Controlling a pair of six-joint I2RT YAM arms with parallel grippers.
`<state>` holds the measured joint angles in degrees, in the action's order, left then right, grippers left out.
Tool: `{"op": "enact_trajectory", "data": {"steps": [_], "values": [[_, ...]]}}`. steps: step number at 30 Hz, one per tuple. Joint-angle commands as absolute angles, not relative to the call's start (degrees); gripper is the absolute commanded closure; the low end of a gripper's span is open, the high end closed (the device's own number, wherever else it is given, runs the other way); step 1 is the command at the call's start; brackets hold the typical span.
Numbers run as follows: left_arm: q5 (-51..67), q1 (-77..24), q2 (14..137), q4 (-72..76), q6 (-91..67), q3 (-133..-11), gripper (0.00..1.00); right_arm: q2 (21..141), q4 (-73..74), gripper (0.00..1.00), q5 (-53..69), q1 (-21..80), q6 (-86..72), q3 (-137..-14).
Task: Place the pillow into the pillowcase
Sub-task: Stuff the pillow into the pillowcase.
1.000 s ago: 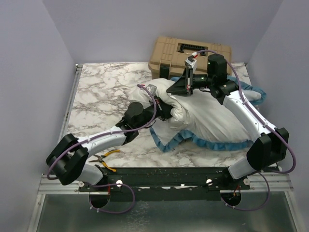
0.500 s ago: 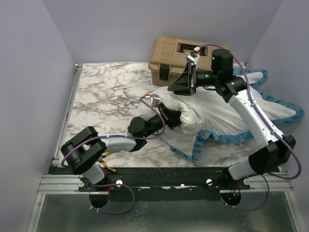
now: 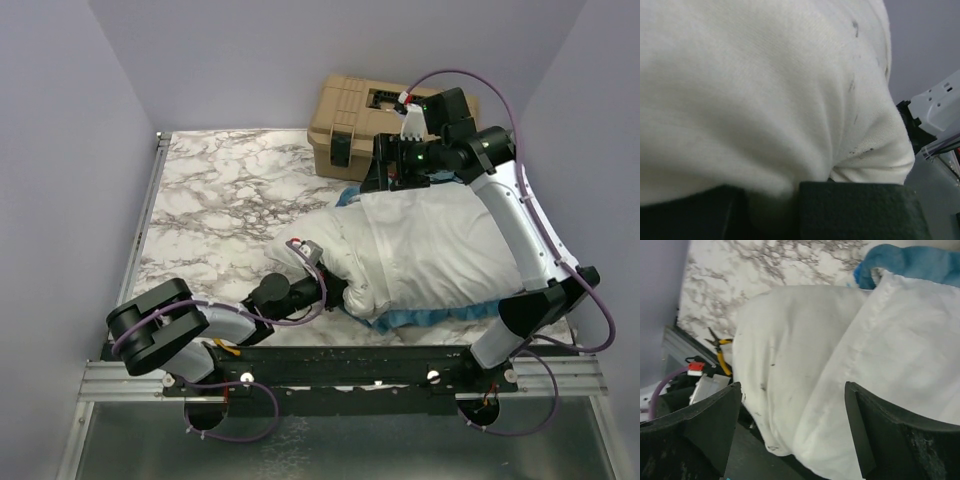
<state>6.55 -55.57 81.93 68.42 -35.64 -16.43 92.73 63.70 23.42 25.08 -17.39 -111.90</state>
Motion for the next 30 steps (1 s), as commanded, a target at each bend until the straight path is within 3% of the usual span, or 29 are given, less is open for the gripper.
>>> {"op": "enact_trajectory", "data": {"steps": [1,7,13,20,23,24,27,29,30], "values": [[3.8,-56.1,85.9,64.2,-30.7,-16.2,1.00,96.1,68.8,0.12,11.7,25.4,-11.2,-112.2],[5.6,-56.5,89.5,64.1,-30.7,-18.4,1.00,101.7,68.7,0.11,12.2,27.1,-10.0,-114.2],[6.3,-56.6,89.8,64.0,-30.4,-19.0,1.00,106.3,65.9,0.11,0.8,31.0,-9.6,-109.6],[6.1,-56.7,88.2,63.9,-30.3,-18.4,1.00,110.4,64.2,0.19,-15.4,31.4,-12.5,-105.2],[6.0,-56.7,87.4,63.9,-30.2,-18.4,1.00,111.8,63.1,0.39,-16.2,31.4,-12.8,-106.2],[6.0,-56.7,87.1,63.9,-30.1,-18.3,1.00,112.4,63.4,0.55,-16.5,31.3,-12.9,-107.1],[5.8,-56.7,86.4,63.8,-30.1,-18.0,1.00,112.7,64.1,0.87,-16.0,31.1,-12.6,-110.0],[5.4,-56.7,85.7,63.7,-30.1,-17.6,1.00,111.0,63.8,0.99,-13.7,30.9,-12.6,-111.2],[5.0,-56.8,85.4,63.6,-30.1,-17.3,1.00,109.9,63.7,1.00,-11.5,30.9,-12.5,-111.9]]}}
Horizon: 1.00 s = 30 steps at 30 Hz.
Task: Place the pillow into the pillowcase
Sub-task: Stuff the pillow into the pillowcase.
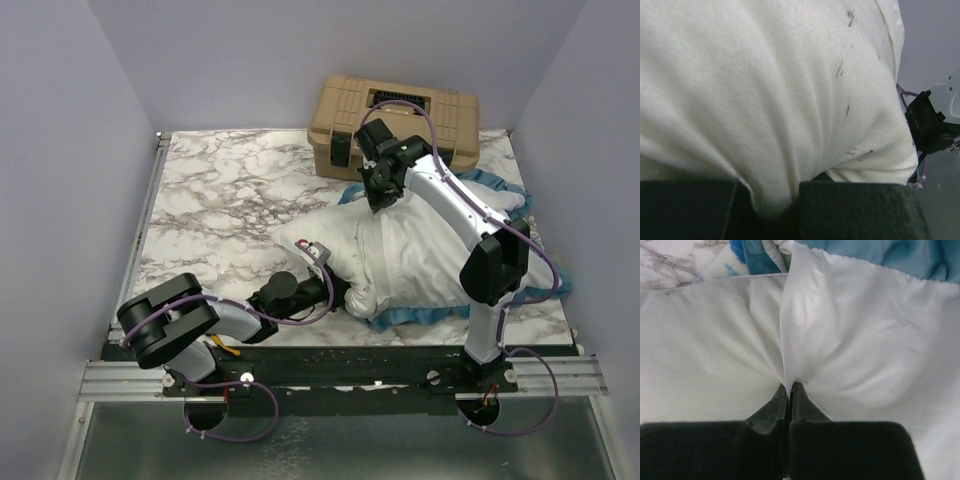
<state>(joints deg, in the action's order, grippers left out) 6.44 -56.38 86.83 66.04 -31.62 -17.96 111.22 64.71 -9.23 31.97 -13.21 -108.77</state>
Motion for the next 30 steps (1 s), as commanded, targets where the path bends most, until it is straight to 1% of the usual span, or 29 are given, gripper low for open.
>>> {"op": "enact_trajectory", "data": {"steps": [1,5,8,12,14,16,19,20,21,22,23,24,25,26,27,28,30], "values": [[4.5,-56.7,85.1,63.5,-30.2,-17.1,1.00,108.7,63.5,1.00,-9.6,30.8,-12.9,-112.4],[0.9,-56.7,83.4,63.0,-30.4,-15.8,1.00,102.7,62.0,1.00,3.8,29.3,-16.4,-113.2],[-2.3,-56.7,82.2,61.8,-30.8,-15.5,1.00,97.4,57.7,1.00,15.1,27.9,-19.4,-109.8],[-4.7,-56.7,81.1,58.5,-30.8,-17.0,1.00,93.6,51.7,0.99,30.0,27.5,-22.4,-105.3],[-4.5,-56.6,81.0,56.8,-30.0,-18.7,1.00,92.1,48.1,0.99,34.4,27.5,-24.2,-102.8],[-3.5,-56.5,80.7,53.9,-29.7,-20.4,1.00,90.9,46.9,0.98,33.7,27.4,-24.2,-101.5],[-5.8,-56.2,79.7,50.5,-31.7,-20.3,1.00,90.0,47.4,0.96,27.5,26.8,-22.6,-98.9],[-7.0,-55.7,79.0,48.2,-33.2,-20.2,1.00,90.1,47.4,0.96,25.4,26.6,-22.0,-97.6],[-8.1,-55.2,77.7,45.2,-35.4,-20.2,1.00,90.5,47.8,0.99,23.7,26.5,-21.2,-96.8],[-9.2,-54.4,76.2,40.5,-37.8,-20.7,0.96,91.1,48.0,1.00,21.9,26.5,-20.9,-95.7],[-10.5,-53.5,74.1,34.7,-40.5,-21.6,0.83,91.3,47.5,1.00,20.4,26.5,-20.8,-94.4],[-11.6,-52.7,71.7,27.0,-43.0,-23.2,0.66,91.8,47.3,1.00,19.1,26.4,-20.6,-93.5],[-12.7,-51.9,69.4,19.5,-45.1,-24.8,0.52,92.4,47.4,1.00,17.3,26.3,-20.5,-93.0],[-13.8,-51.4,67.0,12.2,-46.8,-26.8,0.41,93.1,47.3,1.00,16.0,26.2,-20.5,-92.6],[-15.0,-51.2,64.8,4.9,-47.9,-28.8,0.32,93.7,47.6,1.00,15.3,26.0,-20.5,-92.7],[-16.4,-51.0,62.2,-1.8,-48.8,-30.8,0.26,94.2,47.4,0.98,14.5,25.9,-20.5,-92.7],[-19.7,-50.2,57.5,-14.5,-51.5,-35.0,0.18,95.1,46.8,0.91,14.3,25.7,-20.6,-92.8]]}}
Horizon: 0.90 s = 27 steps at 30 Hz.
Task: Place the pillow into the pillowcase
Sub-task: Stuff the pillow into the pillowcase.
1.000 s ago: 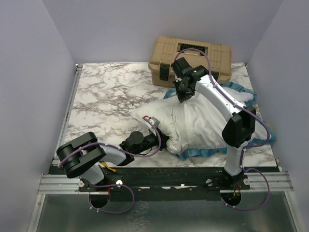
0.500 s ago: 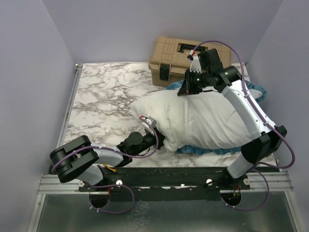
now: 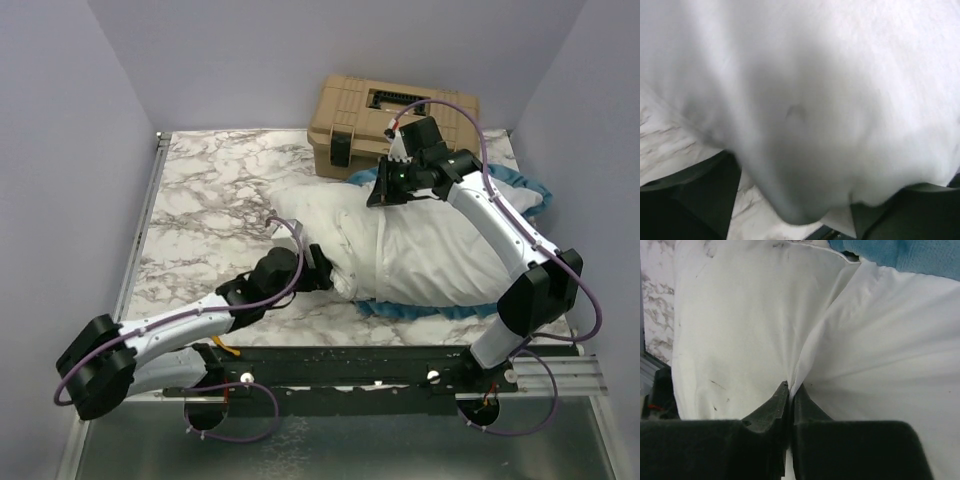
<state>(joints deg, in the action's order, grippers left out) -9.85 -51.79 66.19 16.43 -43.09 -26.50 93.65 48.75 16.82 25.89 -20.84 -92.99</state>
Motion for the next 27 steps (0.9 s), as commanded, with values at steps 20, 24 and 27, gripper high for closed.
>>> {"op": "enact_trajectory", "data": {"steps": [20,24,27], "values": [[-16.9,-35.4,56.3,-39.5,-46.6,-52.7,0.02,105.0,52.2,0.21,8.3,25.5,-15.3,-104.9],[-2.0,-27.6,63.6,-28.0,-42.5,-53.5,0.02,109.6,52.6,0.37,3.2,25.5,-16.2,-107.0],[7.4,-25.0,68.9,-17.6,-41.4,-52.3,0.02,111.3,52.1,0.59,2.4,25.5,-16.9,-108.8]]}}
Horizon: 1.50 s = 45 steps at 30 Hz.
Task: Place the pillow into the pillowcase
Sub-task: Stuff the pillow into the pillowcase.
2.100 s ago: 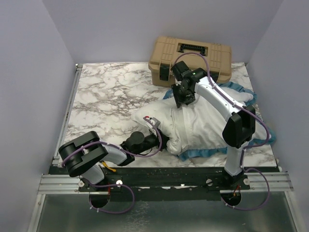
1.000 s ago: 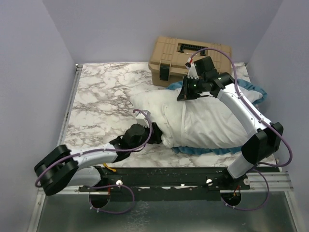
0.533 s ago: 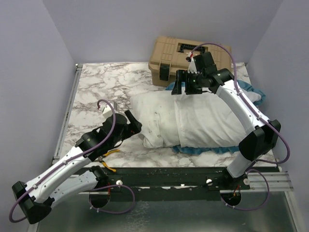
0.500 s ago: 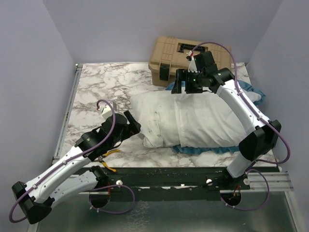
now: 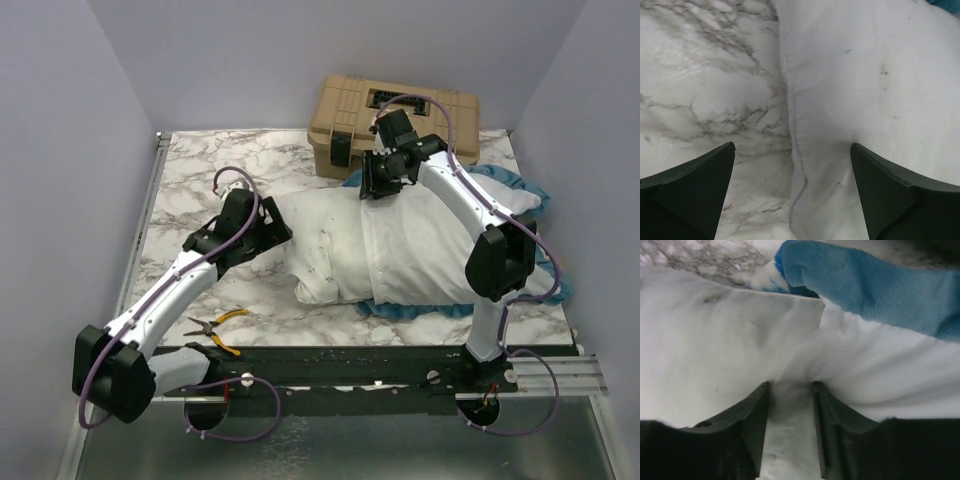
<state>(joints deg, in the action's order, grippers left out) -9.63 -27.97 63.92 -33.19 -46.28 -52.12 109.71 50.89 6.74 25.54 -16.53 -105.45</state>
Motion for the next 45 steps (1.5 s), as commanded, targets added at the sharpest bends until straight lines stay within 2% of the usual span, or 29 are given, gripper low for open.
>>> {"op": "enact_trajectory", "data": {"steps": [1,2,4,6,9,15,19,22,25,28,33,36,45], "values": [[10.0,-24.6,70.6,-14.0,-41.7,-51.5,0.02,111.3,51.8,0.70,2.9,25.5,-17.0,-109.3],[12.3,-24.5,72.5,-8.9,-42.2,-50.9,0.03,111.1,51.5,0.80,3.6,25.5,-17.2,-109.9],[16.8,-24.6,75.5,-1.5,-43.7,-49.6,0.09,110.4,51.8,0.93,4.8,25.5,-17.5,-111.1],[20.0,-24.7,77.2,6.6,-45.7,-48.0,0.25,108.7,52.3,0.98,6.3,25.5,-17.4,-112.1],[21.3,-25.6,77.4,16.7,-46.7,-45.5,0.60,104.7,52.1,1.00,9.1,25.5,-18.3,-112.6],[19.2,-31.3,77.2,32.7,-45.1,-42.4,1.00,98.1,47.8,1.00,25.8,25.4,-22.8,-110.5],[15.6,-38.2,79.8,44.0,-44.1,-42.8,1.00,96.6,43.3,1.00,39.0,25.5,-29.1,-106.9],[14.0,-44.0,83.6,58.2,-42.3,-42.9,1.00,94.1,34.7,1.00,46.5,25.4,-37.3,-103.0],[9.9,-48.7,88.0,73.5,-40.7,-42.1,1.00,91.3,26.3,1.00,50.1,25.5,-45.7,-100.0],[7.9,-51.7,92.5,82.0,-37.6,-43.4,1.00,87.5,14.1,1.00,53.3,25.5,-56.5,-93.6],[7.4,-53.7,98.5,82.5,-33.1,-47.0,1.00,81.8,-6.8,1.00,55.4,25.6,-73.9,-82.6],[-0.8,-53.2,100.5,82.1,-31.6,-44.5,1.00,78.8,-7.0,1.00,53.1,25.7,-76.6,-81.6],[2.8,-52.0,113.9,69.2,-36.1,-52.7,1.00,78.4,-11.8,1.00,55.5,26.9,-83.4,-82.5]]}}
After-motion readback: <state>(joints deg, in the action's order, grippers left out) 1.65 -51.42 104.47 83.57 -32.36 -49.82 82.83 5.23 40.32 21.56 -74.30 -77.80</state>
